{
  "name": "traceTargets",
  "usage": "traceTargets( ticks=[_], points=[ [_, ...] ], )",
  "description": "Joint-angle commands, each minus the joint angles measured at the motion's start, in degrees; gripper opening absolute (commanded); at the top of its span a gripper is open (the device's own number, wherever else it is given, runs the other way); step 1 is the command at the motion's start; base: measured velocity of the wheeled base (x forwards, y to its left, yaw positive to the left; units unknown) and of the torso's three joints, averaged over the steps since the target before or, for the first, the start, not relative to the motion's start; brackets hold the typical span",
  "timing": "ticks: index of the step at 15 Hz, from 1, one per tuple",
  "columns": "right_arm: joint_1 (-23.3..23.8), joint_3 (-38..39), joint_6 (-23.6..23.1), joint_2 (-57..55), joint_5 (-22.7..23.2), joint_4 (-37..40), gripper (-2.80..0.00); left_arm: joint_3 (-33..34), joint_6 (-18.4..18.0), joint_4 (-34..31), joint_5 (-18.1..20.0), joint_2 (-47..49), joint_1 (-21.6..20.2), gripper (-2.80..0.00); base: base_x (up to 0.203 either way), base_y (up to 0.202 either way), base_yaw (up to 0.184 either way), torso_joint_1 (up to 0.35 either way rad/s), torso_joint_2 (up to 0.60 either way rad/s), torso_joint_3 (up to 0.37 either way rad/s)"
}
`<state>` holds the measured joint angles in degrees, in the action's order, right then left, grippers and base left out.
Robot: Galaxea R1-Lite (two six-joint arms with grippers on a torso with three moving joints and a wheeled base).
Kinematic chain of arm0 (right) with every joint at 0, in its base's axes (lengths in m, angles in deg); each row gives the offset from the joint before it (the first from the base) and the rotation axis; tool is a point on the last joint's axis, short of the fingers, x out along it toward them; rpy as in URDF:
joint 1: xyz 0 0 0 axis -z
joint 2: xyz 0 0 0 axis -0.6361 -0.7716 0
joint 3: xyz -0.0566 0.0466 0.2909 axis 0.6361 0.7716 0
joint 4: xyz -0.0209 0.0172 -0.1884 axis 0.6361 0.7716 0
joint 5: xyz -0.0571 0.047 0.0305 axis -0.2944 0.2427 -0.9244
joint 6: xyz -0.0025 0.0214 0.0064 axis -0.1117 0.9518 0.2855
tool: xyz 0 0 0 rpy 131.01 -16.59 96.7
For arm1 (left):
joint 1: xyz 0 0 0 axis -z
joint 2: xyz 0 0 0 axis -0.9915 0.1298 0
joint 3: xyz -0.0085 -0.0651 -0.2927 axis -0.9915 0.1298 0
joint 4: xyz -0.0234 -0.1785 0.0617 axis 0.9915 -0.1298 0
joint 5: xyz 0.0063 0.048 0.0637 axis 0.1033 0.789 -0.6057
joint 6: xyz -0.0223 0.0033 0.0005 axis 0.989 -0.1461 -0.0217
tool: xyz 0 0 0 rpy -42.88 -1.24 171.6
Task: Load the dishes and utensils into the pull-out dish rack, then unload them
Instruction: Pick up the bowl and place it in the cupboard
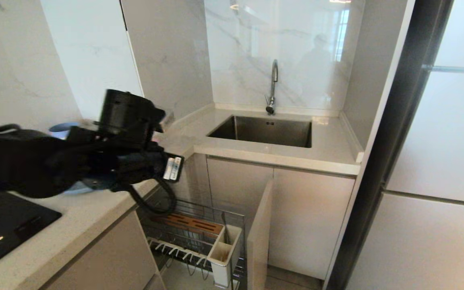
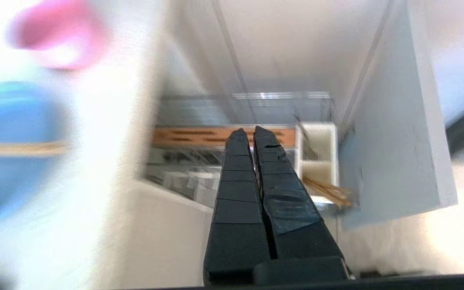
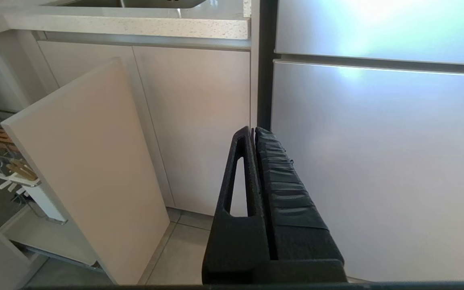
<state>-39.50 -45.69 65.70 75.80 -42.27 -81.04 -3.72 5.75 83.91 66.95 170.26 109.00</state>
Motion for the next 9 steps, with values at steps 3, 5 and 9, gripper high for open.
traceTargets(
  ticks=[3, 5, 9],
  points=[
    [0.0, 0.0, 0.0, 0.01, 0.0, -0.02, -2.8, 8.36, -3.95, -0.11, 3.01, -22.87, -8.6, -2.8, 0.0, 0.0, 0.0, 0.0, 0.0, 0.0],
    [0.0, 0.0, 0.0, 0.05, 0.0, -0.02, -2.8, 12.58, -6.73, -0.22, 6.78, -32.59, -17.1, -2.8, 0.0, 0.0, 0.0, 0.0, 0.0, 0.0],
    [0.0, 0.0, 0.0, -0.04, 0.0, -0.02, -2.8, 26.37, -10.67, -0.22, 12.59, -52.9, -25.81, -2.8, 0.0, 0.0, 0.0, 0.0, 0.0, 0.0]
  ],
)
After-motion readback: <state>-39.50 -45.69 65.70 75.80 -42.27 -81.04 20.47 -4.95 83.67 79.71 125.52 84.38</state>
